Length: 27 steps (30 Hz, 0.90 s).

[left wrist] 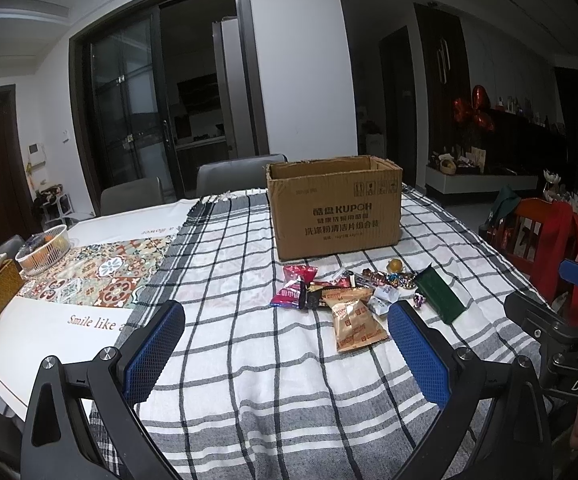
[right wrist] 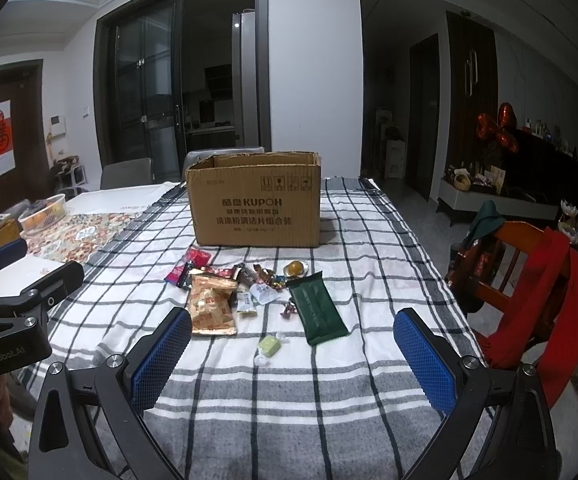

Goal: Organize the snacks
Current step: 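Grasp the Fortune Biscuits packet with left tool while right tool grasps the green bar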

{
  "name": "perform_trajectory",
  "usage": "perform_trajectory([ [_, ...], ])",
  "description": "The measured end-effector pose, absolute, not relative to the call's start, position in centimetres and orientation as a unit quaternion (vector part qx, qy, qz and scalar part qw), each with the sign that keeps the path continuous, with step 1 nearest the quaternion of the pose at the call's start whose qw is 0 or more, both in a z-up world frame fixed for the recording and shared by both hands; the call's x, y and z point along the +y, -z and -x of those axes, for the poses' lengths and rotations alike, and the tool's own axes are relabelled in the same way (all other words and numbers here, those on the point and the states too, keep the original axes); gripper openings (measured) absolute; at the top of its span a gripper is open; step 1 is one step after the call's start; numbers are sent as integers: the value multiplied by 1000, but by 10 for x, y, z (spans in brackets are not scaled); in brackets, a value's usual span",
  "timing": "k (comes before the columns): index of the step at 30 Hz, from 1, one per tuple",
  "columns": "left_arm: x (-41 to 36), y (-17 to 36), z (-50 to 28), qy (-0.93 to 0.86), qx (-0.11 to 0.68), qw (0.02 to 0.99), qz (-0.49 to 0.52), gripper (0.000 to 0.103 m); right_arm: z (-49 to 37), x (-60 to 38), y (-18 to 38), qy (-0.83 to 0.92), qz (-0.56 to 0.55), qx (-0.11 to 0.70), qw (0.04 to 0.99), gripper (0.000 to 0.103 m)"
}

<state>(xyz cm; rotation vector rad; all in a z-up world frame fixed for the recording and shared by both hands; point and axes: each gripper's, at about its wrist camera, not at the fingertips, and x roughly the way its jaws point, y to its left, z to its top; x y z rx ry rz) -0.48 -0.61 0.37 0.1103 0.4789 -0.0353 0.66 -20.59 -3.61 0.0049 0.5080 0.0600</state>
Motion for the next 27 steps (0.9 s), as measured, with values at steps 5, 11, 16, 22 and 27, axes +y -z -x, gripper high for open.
perform_trajectory([
  [5,-9,6,-7,33,257,964,-55,103,-15,-209,42,-27,1,255,967,102],
  [11,-19,12,-24,37,261,963,-57,103,-34,-214,50,-30,10,261,965,102],
  [16,-29,24,-48,48,279,957,-60,99,-54,-219,57,-34,22,270,962,102],
  [22,-40,39,-75,60,306,948,-61,95,-80,-224,67,-42,35,286,957,97],
  [27,-49,51,-99,66,326,941,-56,89,-103,-225,75,-58,39,300,952,93],
])
